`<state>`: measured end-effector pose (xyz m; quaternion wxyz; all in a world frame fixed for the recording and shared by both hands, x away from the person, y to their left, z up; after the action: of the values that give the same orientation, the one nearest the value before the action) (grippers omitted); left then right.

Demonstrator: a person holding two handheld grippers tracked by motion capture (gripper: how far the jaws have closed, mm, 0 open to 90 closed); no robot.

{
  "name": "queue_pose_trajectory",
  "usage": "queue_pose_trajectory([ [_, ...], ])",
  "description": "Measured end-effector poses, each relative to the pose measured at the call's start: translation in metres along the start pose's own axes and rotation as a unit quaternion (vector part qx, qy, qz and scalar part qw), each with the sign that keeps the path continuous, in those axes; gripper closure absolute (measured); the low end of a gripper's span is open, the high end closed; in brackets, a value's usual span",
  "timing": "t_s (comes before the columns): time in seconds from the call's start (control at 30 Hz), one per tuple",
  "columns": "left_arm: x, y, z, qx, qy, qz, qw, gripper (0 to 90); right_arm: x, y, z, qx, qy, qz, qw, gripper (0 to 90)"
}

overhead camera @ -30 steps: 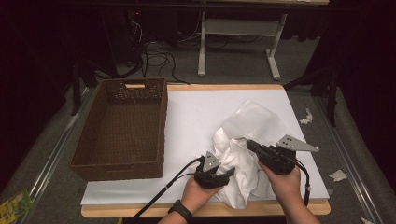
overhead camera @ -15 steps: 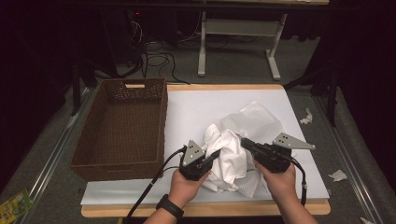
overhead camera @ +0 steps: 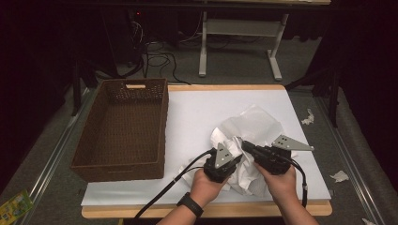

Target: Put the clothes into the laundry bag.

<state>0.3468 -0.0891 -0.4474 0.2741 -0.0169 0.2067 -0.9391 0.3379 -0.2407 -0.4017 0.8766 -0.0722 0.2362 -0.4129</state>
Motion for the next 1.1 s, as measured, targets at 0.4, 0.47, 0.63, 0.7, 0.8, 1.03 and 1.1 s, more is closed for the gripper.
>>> queue_pose_trajectory([
  [0.4, -0.013, 0.031, -0.013, -0.015, -0.060, 0.016, 0.9980, 83.4, -0.002, -0.005, 0.001, 0.006, 0.005, 0.016, 0.9998, 89.3],
  [0.47, -0.013, 0.022, -0.011, -0.005, -0.058, 0.020, 0.9981, 84.2, -0.002, -0.006, 0.001, 0.007, 0.006, 0.018, 0.9998, 89.4],
  [0.63, -0.020, -0.014, -0.004, 0.024, -0.045, 0.043, 0.9978, 84.5, -0.008, -0.005, 0.003, 0.011, 0.004, 0.028, 0.9995, 89.4],
  [0.7, -0.024, -0.025, -0.002, 0.032, -0.046, 0.051, 0.9971, 84.5, -0.011, -0.004, 0.003, 0.011, 0.001, 0.031, 0.9995, 89.4],
  [0.8, -0.026, -0.034, 0.001, 0.037, -0.038, 0.058, 0.9969, 84.4, -0.013, -0.001, 0.003, 0.010, -0.003, 0.032, 0.9994, 89.4],
  [1.03, -0.021, -0.016, 0.005, 0.043, -0.051, 0.049, 0.9966, 83.6, -0.011, 0.000, -0.002, 0.001, 0.000, 0.027, 0.9996, 89.4],
  [1.1, -0.022, -0.006, 0.004, 0.044, -0.067, 0.044, 0.9958, 83.5, -0.009, 0.000, -0.003, 0.000, 0.006, 0.029, 0.9996, 89.4],
])
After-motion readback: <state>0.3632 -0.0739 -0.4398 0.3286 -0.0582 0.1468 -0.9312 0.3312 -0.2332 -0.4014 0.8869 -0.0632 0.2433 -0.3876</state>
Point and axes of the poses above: each handheld gripper's, and its own axes: y roughly forward along the jaws, z roughly out of its top, x roughly to its right, the point moved 3 cm from there along y, roughly forward along the jaws, and after that the axes turned 9 degrees about y, right-handed, at the moved point
